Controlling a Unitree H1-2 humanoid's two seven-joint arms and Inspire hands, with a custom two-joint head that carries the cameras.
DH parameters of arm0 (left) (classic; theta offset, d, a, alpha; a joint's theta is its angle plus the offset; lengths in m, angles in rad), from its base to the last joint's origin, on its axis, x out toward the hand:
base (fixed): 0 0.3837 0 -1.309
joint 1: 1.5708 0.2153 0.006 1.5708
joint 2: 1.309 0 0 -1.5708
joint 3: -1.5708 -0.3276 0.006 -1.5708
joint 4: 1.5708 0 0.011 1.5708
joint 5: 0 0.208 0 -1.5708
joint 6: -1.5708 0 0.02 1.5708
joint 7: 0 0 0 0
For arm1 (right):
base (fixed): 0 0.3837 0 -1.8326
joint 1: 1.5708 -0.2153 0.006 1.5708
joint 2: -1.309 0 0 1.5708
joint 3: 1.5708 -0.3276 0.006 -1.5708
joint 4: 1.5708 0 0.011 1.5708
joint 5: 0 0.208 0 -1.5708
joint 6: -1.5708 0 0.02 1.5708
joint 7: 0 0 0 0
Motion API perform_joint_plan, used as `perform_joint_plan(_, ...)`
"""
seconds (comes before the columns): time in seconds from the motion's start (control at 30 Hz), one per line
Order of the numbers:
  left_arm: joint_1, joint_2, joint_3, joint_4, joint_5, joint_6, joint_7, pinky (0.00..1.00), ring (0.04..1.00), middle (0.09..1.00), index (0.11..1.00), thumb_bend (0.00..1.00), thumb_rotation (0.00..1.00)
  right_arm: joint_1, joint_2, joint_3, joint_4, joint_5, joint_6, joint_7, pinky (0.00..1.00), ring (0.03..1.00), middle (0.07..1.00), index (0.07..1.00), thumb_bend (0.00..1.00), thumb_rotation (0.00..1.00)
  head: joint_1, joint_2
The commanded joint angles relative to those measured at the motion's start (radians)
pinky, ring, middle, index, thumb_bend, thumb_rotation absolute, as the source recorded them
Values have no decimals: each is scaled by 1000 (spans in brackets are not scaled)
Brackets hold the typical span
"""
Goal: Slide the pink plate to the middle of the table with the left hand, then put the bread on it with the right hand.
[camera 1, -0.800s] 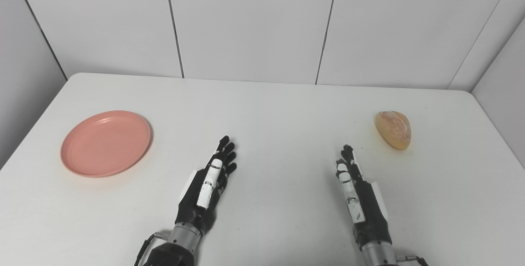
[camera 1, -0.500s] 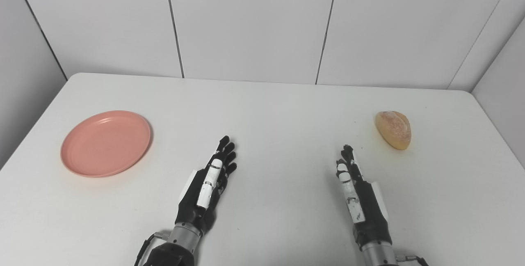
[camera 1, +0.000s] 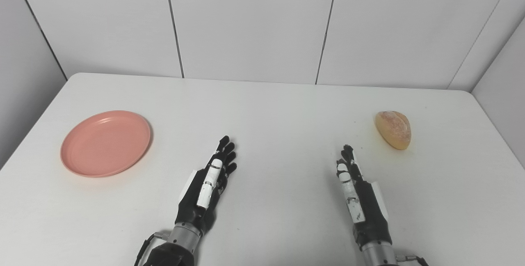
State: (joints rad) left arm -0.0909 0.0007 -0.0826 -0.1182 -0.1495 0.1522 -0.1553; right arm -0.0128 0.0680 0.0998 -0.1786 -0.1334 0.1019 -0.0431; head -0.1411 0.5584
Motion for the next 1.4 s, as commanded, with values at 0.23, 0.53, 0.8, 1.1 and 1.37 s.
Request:
perform_joint_plan(0.23,-3,-22,-18,12,13,-35,3,1000,999,1000,1000,420,1000,-2,-12,-16,-20,50,-67,17,976,986,1000,1000,291,1000,107,-36)
perform_joint_plan(0.53,6,-76,-61,74,67,-115,27,1000,1000,1000,1000,378,1000,15,-73,-46,7,129,-133,67,1000,1000,1000,1000,276,1000,289,-118)
perform_joint_plan(0.8,2,-103,-77,126,104,-151,42,1000,1000,1000,1000,386,1000,18,-99,-59,38,171,-192,96,1000,1000,1000,1000,246,1000,368,-171)
perform_joint_plan(1.1,1,-124,-78,151,138,-170,66,1000,995,1000,1000,367,1000,17,-104,-66,47,191,-201,108,1000,1000,1000,1000,217,1000,379,-184)
perform_joint_plan(1.37,-2,-121,-79,154,137,-174,60,1000,997,1000,1000,373,1000,20,-99,-65,33,173,-197,98,1000,1000,1000,1000,190,1000,380,-182)
